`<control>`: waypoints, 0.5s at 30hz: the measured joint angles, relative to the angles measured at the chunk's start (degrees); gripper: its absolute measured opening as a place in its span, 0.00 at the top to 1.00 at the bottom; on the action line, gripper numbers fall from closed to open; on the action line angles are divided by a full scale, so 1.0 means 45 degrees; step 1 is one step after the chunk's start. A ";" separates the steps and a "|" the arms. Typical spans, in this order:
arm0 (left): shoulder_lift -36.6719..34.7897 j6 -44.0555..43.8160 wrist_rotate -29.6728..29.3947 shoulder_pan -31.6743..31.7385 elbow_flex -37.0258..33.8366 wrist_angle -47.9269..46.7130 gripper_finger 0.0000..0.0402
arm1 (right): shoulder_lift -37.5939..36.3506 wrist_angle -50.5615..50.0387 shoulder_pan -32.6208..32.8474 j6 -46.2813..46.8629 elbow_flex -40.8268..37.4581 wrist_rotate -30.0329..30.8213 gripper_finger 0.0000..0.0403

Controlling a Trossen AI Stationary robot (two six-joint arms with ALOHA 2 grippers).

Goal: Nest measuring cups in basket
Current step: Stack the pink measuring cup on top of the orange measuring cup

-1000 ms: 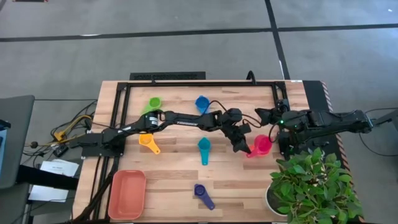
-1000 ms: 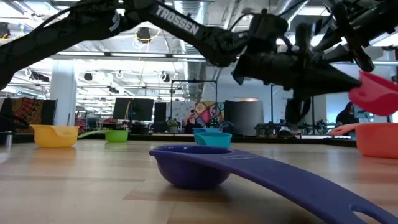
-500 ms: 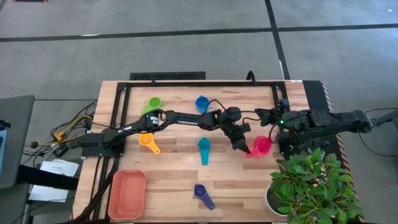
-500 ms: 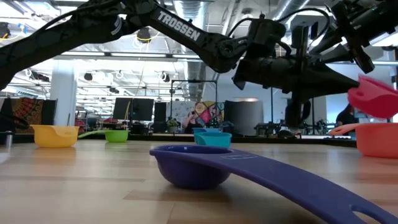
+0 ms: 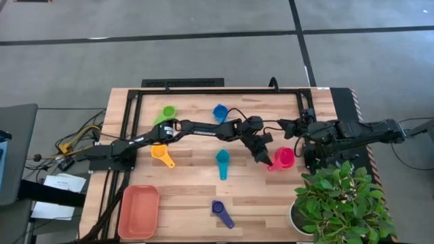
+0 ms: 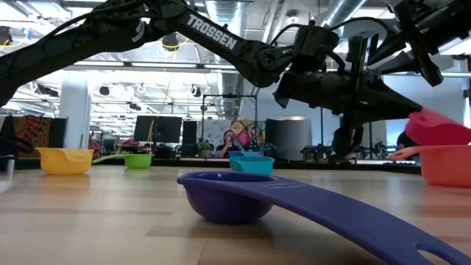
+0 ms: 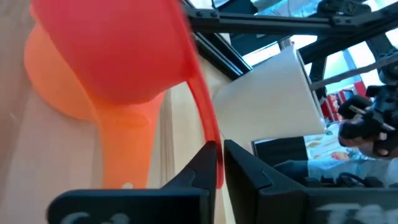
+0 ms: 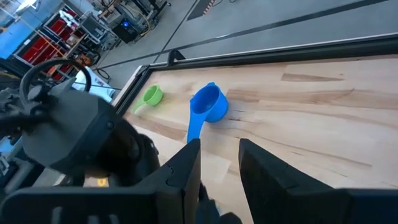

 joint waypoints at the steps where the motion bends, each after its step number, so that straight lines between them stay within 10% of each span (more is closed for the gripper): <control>1: 0.0000 -0.0101 0.0013 0.0009 0.0000 0.0000 0.93 | 0.0000 0.0001 0.0015 0.0000 0.0000 0.0000 0.67; 15: -0.0070 -0.0788 0.1139 0.0254 0.0000 -0.0177 0.69 | 0.0000 -0.0004 -0.0013 0.0005 -0.0004 0.0005 0.66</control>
